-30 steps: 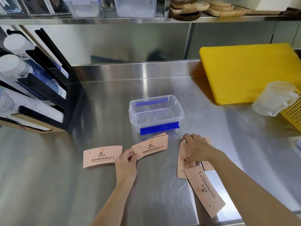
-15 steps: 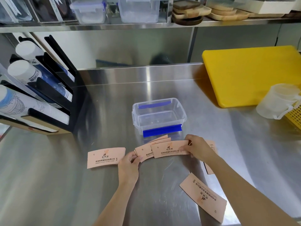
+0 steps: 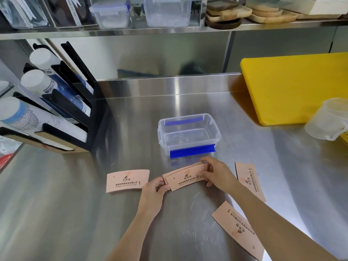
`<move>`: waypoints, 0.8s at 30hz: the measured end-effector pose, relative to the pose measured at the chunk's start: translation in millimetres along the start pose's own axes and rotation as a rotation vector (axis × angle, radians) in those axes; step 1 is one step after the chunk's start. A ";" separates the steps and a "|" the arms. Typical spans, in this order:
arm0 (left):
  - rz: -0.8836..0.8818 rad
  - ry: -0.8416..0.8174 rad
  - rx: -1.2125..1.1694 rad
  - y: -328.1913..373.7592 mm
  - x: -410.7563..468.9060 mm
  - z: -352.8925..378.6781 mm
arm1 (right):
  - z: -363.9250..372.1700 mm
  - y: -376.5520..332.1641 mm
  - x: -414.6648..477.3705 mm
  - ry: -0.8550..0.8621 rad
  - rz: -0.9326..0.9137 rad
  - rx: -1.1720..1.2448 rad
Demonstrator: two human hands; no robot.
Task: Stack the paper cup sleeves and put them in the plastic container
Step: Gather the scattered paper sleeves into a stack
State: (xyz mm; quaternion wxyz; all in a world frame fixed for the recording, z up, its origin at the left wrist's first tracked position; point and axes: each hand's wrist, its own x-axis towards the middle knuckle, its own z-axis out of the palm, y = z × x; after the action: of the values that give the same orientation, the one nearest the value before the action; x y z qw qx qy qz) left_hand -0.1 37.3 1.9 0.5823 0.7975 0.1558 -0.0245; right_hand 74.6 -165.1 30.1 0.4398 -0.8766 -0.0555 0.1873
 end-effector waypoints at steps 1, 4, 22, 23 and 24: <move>0.007 -0.018 0.011 0.1 -0.9 1.5 | -0.2 -0.2 0.3 0.009 0.007 0.001; 0.007 -0.013 0.000 -0.4 -3.4 7.6 | -0.2 2.1 0.4 0.033 0.029 0.000; -0.025 0.093 -0.071 3.9 -5.5 23.7 | -37.9 35.3 -55.2 -0.521 0.119 -0.565; -0.026 0.097 -0.065 4.1 -6.0 23.7 | -35.9 35.2 -57.5 -0.508 0.113 -0.577; -0.026 0.100 -0.057 4.3 -6.6 23.7 | -34.7 33.8 -59.4 -0.500 0.106 -0.577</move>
State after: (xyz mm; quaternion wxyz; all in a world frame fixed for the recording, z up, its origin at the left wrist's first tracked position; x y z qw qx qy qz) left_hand -1.8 12.5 -0.3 0.5961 0.7786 0.1957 0.0121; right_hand 30.6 -227.2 38.8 0.1377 -0.8933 -0.1662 0.3942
